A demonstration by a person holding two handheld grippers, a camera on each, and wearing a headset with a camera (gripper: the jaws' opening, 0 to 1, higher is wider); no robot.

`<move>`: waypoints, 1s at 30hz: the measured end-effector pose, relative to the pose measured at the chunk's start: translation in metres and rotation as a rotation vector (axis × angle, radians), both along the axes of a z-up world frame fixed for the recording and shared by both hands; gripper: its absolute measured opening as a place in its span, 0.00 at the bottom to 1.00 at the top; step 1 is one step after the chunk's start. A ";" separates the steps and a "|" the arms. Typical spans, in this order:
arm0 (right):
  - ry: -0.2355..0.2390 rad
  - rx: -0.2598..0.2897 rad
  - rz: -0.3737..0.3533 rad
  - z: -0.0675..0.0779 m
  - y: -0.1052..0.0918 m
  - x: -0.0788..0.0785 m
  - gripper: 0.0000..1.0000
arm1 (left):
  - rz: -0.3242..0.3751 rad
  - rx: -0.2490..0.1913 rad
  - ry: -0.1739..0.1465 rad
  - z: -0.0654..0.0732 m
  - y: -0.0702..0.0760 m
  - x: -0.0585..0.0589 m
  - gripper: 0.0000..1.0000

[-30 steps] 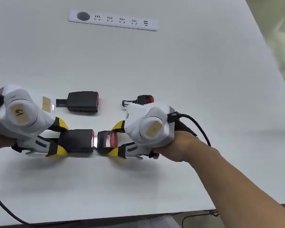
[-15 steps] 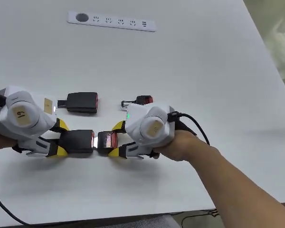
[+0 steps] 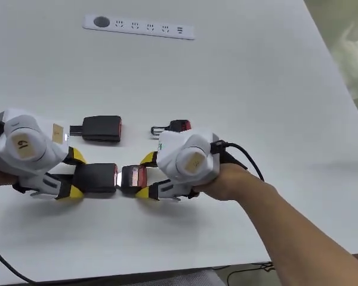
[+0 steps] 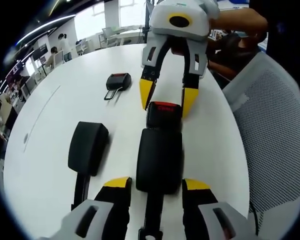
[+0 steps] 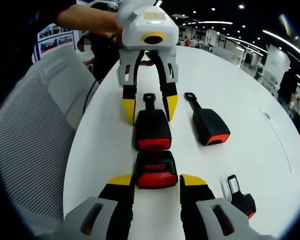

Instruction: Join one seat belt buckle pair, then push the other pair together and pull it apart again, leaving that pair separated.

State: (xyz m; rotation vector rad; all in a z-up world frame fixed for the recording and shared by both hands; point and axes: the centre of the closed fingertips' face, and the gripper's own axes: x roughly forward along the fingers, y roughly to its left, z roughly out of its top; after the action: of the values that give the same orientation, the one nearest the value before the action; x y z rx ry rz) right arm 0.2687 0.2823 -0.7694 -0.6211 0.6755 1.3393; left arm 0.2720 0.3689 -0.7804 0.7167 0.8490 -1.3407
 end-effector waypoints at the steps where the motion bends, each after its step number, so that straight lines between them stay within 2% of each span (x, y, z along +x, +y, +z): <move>1: -0.004 0.006 -0.008 0.004 0.000 0.001 0.35 | 0.000 0.003 -0.002 0.000 0.000 0.000 0.44; 4: 0.001 0.002 -0.008 0.002 -0.003 0.003 0.38 | 0.011 0.006 -0.001 0.000 0.002 0.001 0.46; 9: 0.003 -0.002 -0.017 0.011 -0.013 0.008 0.41 | 0.040 -0.017 0.000 0.007 0.005 0.004 0.47; 13: -0.003 -0.005 -0.027 0.013 -0.019 0.014 0.42 | 0.049 -0.032 -0.009 0.014 0.007 0.007 0.47; 18: -0.010 -0.016 -0.035 0.017 -0.028 0.021 0.44 | 0.042 -0.026 -0.033 0.024 0.010 0.014 0.48; 22: -0.022 -0.022 -0.050 0.021 -0.037 0.030 0.45 | 0.048 -0.040 -0.038 0.034 0.009 0.019 0.50; 30: -0.043 -0.034 -0.083 0.028 -0.055 0.051 0.47 | 0.073 -0.073 -0.061 0.052 0.009 0.043 0.51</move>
State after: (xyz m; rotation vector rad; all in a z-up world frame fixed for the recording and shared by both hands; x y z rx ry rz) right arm 0.3193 0.2268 -0.7418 -0.6414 0.6832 1.2362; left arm 0.3153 0.3778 -0.7286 0.6599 0.7666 -1.2718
